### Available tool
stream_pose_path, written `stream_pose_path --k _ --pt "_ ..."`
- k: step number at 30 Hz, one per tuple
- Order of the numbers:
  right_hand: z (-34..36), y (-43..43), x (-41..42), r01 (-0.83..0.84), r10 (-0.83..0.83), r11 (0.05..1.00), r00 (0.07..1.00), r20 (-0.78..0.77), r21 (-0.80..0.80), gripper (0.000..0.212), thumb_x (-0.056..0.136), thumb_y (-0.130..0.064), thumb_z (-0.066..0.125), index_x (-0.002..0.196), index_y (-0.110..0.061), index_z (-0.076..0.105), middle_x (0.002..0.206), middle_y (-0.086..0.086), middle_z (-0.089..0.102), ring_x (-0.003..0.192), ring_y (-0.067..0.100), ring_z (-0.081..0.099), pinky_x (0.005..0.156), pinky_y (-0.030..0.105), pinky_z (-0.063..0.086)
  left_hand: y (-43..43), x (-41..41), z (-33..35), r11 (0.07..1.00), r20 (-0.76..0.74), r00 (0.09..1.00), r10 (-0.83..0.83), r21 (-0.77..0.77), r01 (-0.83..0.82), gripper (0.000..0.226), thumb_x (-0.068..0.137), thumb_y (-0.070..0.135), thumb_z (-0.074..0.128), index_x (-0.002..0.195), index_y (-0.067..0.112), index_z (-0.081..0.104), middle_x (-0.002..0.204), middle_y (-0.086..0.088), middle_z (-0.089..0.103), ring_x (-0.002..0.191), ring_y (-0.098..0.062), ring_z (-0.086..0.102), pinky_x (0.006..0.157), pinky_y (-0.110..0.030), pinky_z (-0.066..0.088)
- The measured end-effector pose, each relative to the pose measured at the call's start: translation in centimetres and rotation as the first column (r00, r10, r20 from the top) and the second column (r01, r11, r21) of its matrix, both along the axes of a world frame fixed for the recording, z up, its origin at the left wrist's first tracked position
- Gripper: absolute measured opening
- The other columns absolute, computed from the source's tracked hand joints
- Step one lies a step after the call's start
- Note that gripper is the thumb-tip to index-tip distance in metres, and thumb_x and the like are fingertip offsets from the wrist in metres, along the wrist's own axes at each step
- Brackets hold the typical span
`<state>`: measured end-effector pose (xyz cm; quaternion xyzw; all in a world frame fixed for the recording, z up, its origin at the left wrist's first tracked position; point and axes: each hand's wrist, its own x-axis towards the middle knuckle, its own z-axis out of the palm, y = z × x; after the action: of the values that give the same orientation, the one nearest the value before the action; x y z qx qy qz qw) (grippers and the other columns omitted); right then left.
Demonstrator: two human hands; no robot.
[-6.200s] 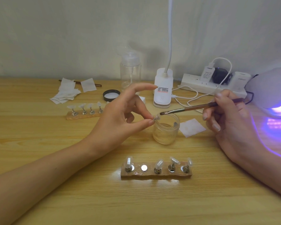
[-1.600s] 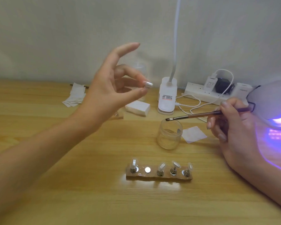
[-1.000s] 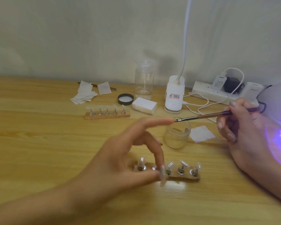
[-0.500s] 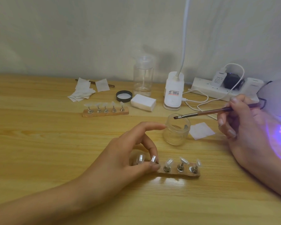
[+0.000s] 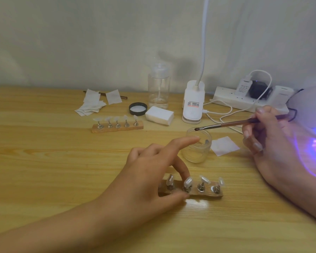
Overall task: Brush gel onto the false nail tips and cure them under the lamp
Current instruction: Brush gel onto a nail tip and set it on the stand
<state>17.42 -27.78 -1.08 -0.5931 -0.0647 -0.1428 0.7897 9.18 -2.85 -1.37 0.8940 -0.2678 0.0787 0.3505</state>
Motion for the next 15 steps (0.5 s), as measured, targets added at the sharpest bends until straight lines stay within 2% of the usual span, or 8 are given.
stream_pose_path --k 2,6,10,12,15 --pt "0.02 0.06 0.02 0.004 -0.004 1.0 1.0 -0.001 0.001 0.031 0.104 -0.018 0.044 0.073 -0.019 0.045 0.048 -0.001 0.052 0.033 0.008 0.025 0.038 0.015 0.028 -0.27 0.09 0.1 0.998 0.052 0.999 -0.002 0.055 -0.001 0.091 0.083 0.038 0.077 0.143 0.066 0.014 0.111 0.034 0.058 0.122 0.005 0.048 0.105 -0.012 0.013" --pt "0.05 0.11 0.08 0.009 -0.009 1.0 1.0 -0.005 0.002 0.031 0.104 -0.018 0.044 0.073 -0.019 0.045 0.047 0.0 0.051 0.033 0.008 0.025 0.037 0.015 0.026 -0.47 0.19 0.18 0.994 0.132 0.991 -0.026 0.106 0.012 0.083 0.085 0.037 0.071 0.146 0.059 0.019 0.107 0.03 0.058 0.115 0.006 0.049 0.105 -0.017 0.018" --pt "0.07 0.12 0.08 0.003 -0.003 1.0 1.0 -0.012 0.017 0.031 0.103 -0.018 0.044 0.072 -0.018 0.046 0.048 0.0 0.051 0.033 0.008 0.025 0.037 0.016 0.026 -0.72 0.05 -0.19 0.992 0.314 0.949 -0.039 0.124 0.0 0.062 0.091 0.038 0.064 0.145 0.044 0.035 0.094 0.027 0.063 0.108 0.007 0.049 0.101 -0.032 0.03" --pt "0.1 0.13 0.04 0.002 -0.002 1.0 1.0 -0.015 0.028 0.03 0.103 -0.018 0.044 0.073 -0.018 0.046 0.048 0.001 0.051 0.033 0.007 0.025 0.038 0.016 0.026 -0.88 -0.14 -0.16 0.988 0.412 0.909 -0.068 0.153 0.005 0.054 0.092 0.037 0.058 0.143 0.039 0.038 0.089 0.027 0.065 0.107 0.001 0.053 0.095 -0.04 0.038" --pt "0.16 0.08 0.0 0.014 -0.012 0.999 0.999 -0.037 0.048 0.028 0.103 -0.02 0.045 0.075 -0.02 0.048 0.05 0.001 0.052 0.033 0.007 0.026 0.038 0.017 0.024 -0.79 -0.54 0.52 0.987 0.521 0.845 -0.122 0.155 0.047 0.046 0.096 0.031 0.059 0.139 0.035 0.043 0.087 0.023 0.067 0.102 -0.005 0.06 0.092 -0.041 0.041"
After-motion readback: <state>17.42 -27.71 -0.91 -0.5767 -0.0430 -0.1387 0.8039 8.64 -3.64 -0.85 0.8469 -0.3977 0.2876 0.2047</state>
